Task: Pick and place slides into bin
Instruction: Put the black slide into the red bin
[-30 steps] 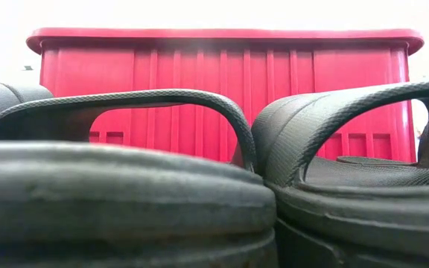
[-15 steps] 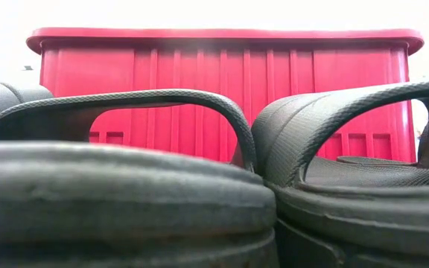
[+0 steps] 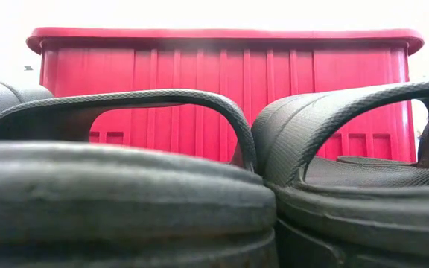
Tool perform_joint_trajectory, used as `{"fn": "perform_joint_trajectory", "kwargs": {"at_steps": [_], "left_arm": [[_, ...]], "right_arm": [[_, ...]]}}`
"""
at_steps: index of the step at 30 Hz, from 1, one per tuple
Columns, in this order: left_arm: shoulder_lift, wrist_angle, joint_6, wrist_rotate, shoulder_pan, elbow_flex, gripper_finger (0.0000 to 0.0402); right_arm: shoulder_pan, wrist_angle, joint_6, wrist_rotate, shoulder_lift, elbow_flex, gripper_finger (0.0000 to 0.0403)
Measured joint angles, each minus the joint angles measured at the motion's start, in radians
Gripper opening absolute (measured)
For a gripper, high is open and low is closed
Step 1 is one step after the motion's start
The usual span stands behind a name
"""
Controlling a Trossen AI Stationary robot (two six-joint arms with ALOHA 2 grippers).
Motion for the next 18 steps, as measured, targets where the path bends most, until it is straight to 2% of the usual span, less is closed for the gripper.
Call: {"fn": "perform_joint_trajectory", "kwargs": {"at_steps": [4,9,14,18], "left_arm": [[-0.026,0.189,-0.028,-0.064,0.008,-0.036,0.0157],[-0.036,0.333,0.071,-0.072,0.033,-0.038,0.023],[-0.017,0.284,0.031,0.032,0.076,-0.038,0.0289],[-0.016,0.242,0.0,0.073,0.084,-0.039,0.0315]], "right_arm": [[0.0,-0.008,-0.002,-0.005,0.0,0.0,0.0],[0.0,-0.008,-0.021,-0.007,0.0,0.0,0.0],[0.0,-0.008,-0.024,-0.015,0.0,0.0,0.0],[0.0,-0.009,-0.024,-0.034,0.0,0.0,0.0]]}}
